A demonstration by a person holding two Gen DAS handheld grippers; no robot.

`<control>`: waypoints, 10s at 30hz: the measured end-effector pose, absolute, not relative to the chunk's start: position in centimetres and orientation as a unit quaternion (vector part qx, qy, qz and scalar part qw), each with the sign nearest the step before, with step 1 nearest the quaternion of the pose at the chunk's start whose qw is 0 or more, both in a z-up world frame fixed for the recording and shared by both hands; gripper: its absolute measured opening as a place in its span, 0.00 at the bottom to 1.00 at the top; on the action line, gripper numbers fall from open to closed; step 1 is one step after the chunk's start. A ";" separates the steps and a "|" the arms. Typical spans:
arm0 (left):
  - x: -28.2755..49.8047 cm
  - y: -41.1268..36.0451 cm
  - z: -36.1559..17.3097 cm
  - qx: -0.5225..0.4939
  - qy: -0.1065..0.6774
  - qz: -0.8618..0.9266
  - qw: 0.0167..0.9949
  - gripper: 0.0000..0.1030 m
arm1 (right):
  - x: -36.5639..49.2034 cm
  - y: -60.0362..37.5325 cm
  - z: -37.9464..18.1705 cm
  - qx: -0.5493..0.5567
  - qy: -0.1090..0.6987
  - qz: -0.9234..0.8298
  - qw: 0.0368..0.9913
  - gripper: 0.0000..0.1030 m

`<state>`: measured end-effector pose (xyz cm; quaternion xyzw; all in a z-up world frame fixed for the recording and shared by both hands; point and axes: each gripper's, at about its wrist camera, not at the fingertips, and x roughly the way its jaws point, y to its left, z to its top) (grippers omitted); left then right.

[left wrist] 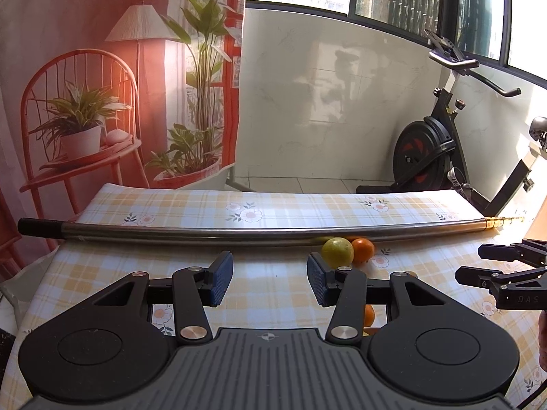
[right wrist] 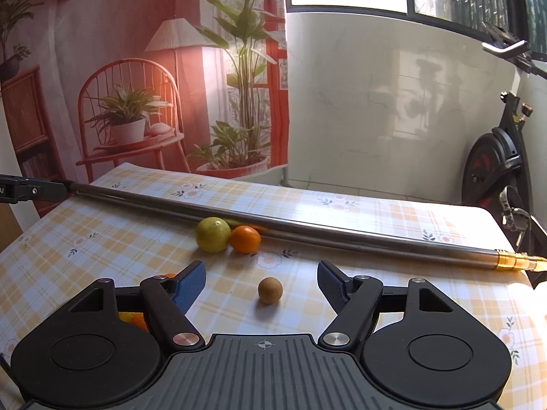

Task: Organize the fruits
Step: 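Move both empty grippers back to the remaining fruits, then grasp a mandarin with the left gripper while the right gripper grasps the green-yellow citrus, then carry the mandarin and the green-yellow citrus in both grippers over the white plate, then lower the citrus onto the plate with the right gripper while the left releases the mandarin, then move both empty grippers to the last kiwi and mandarin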

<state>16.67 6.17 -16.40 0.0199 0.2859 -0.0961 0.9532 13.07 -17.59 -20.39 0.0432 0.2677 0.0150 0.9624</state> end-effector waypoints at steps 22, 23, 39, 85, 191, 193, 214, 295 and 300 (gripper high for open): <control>24.0 -0.6 -23.1 0.013 0.450 -0.184 0.874 0.49 | 16.4 -20.7 -23.9 0.105 0.301 0.007 0.948 0.56; 24.4 -0.6 -23.4 0.007 0.458 -0.184 0.869 0.49 | 16.4 -20.8 -24.0 0.107 0.301 0.007 0.947 0.56; 25.7 -1.5 -25.8 -0.001 0.493 -0.191 0.849 0.37 | 16.8 -21.1 -24.5 0.119 0.305 0.012 0.945 0.56; 19.5 9.9 -21.7 -0.093 0.348 -0.035 0.932 0.37 | 31.4 -9.0 -24.9 -0.117 0.360 0.124 0.917 0.43; 11.9 8.1 -19.0 -0.012 0.353 -0.090 0.931 0.49 | 10.0 -9.3 -19.6 0.081 0.319 0.138 0.934 0.43; 11.7 8.1 -18.8 -0.010 0.349 -0.090 0.933 0.49 | 10.2 -8.2 -19.7 0.068 0.332 0.148 0.929 0.43; 11.5 9.9 -20.2 -0.042 0.357 -0.103 0.927 0.50 | 11.6 -3.1 -22.5 -0.005 0.430 0.179 0.885 0.43; 25.1 -8.3 -22.5 0.071 0.427 -0.223 0.873 0.46 | 9.9 -25.7 -23.6 0.144 0.253 -0.070 0.954 0.44; 27.8 -9.3 -24.6 0.026 0.465 -0.226 0.856 0.41 | 9.7 -26.5 -24.7 0.159 0.257 -0.068 0.951 0.44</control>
